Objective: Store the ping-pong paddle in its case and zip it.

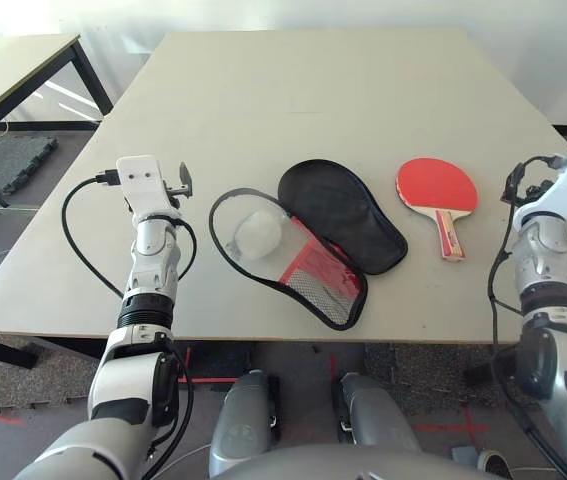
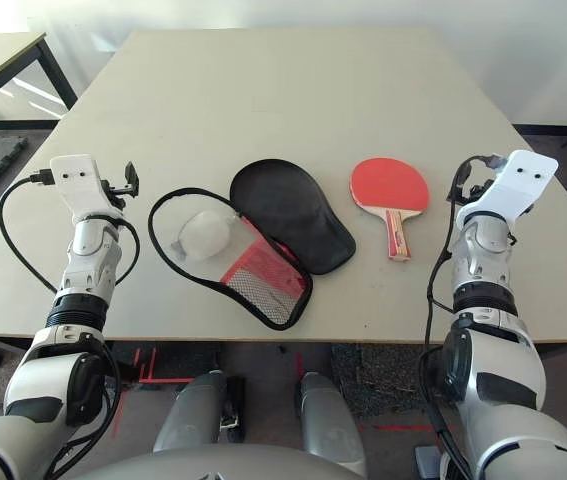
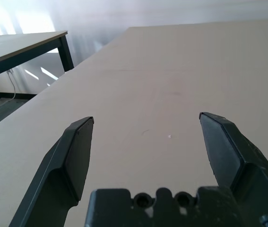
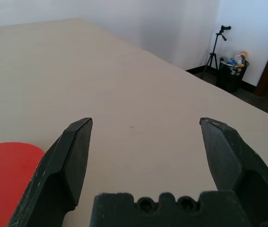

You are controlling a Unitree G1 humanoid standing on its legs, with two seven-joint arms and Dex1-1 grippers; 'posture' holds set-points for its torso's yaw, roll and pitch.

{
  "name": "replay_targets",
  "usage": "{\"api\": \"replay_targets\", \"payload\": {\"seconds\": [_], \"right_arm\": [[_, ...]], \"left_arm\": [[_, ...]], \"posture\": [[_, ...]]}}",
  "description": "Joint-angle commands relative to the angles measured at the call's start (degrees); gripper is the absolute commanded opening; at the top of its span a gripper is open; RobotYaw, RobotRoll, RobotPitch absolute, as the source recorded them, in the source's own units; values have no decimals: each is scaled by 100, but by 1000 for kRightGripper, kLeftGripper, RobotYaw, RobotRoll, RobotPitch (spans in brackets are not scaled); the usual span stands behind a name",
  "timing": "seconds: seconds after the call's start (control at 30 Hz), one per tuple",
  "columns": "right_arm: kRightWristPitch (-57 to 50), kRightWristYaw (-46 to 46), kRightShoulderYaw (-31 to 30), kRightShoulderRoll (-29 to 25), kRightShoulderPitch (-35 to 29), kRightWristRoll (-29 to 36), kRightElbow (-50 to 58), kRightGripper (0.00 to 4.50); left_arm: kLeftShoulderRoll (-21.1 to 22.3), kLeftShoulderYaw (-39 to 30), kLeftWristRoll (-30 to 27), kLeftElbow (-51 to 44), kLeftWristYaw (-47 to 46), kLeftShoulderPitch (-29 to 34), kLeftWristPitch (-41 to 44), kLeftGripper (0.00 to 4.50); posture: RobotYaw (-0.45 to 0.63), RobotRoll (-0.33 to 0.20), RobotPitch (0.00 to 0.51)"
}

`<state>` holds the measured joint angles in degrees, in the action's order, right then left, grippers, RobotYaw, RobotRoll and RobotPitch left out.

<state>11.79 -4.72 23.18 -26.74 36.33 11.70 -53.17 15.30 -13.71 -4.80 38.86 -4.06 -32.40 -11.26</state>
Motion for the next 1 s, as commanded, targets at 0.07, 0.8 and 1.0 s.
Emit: {"api": "replay_targets", "payload": {"seconds": [0.07, 0.8, 1.0], "right_arm": [[-272, -46, -25, -2, -73, -11, 321, 4489], [-8402, -350, 65, 469, -226, 1231, 5723, 4489], [-9365, -243, 69, 796, -366, 1163, 6228, 4489]], "left_arm": [[58, 5, 95, -43, -105, -46, 22, 4500], [808, 355, -861, -1312, 2814, -345, 1331, 4500], [1151, 549, -1359, -2042, 4091, -199, 2231, 4500]], "posture": [[21, 0, 68], [2, 0, 95], [8, 0, 102]]}}
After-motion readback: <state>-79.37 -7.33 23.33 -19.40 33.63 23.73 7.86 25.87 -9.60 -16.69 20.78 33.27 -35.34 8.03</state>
